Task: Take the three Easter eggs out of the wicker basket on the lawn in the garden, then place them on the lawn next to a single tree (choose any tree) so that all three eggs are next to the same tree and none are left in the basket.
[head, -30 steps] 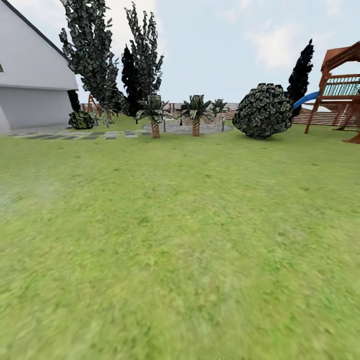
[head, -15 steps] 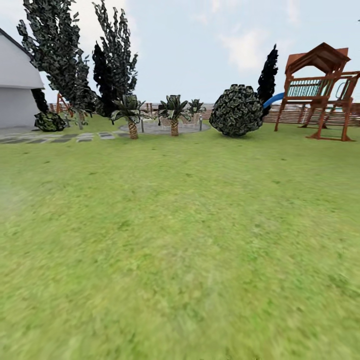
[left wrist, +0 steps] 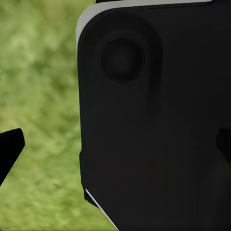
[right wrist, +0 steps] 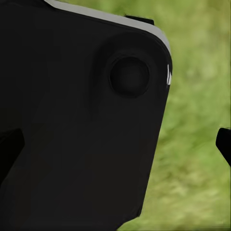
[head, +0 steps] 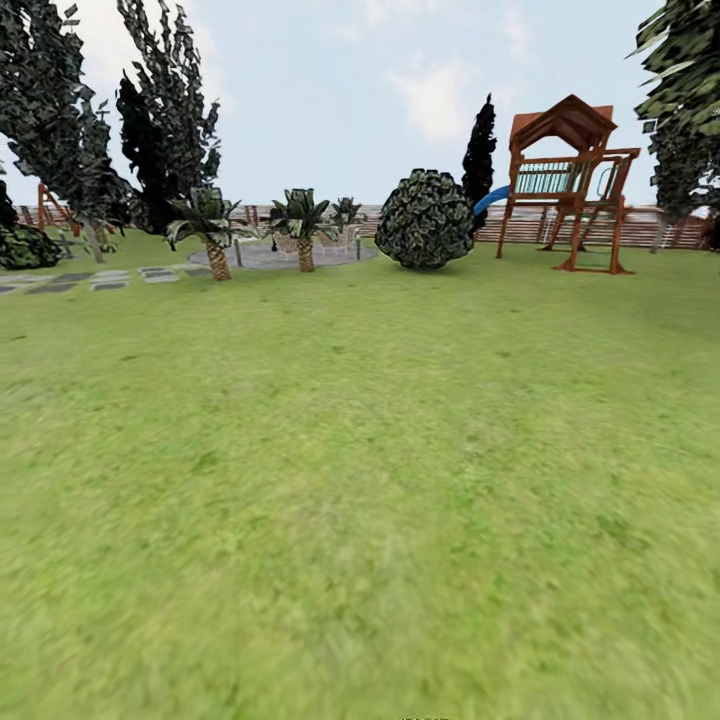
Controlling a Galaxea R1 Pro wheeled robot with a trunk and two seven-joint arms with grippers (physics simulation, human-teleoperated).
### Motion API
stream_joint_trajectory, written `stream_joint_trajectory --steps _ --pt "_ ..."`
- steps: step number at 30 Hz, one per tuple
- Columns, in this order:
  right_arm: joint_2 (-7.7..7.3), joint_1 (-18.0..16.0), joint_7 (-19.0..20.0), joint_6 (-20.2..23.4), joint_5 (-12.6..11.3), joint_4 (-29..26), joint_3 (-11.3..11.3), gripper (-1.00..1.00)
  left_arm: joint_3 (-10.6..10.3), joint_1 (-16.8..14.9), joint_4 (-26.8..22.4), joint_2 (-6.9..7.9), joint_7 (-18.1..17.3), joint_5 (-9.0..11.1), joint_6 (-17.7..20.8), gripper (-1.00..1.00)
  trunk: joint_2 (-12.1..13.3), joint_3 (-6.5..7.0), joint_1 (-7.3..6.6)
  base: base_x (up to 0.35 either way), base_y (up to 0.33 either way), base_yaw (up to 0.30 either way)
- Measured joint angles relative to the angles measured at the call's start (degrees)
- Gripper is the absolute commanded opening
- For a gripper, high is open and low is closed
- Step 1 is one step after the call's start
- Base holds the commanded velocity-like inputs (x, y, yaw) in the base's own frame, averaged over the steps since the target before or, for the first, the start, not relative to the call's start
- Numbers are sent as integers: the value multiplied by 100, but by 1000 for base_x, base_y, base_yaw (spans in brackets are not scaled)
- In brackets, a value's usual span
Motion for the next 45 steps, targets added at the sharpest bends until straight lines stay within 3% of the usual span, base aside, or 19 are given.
stream_joint_trajectory --steps 45 --pt "7 -2 30 8 -23 4 -16 100 0 0 0 0 -8 -1 5 100 0 -313 0 0 0 -194"
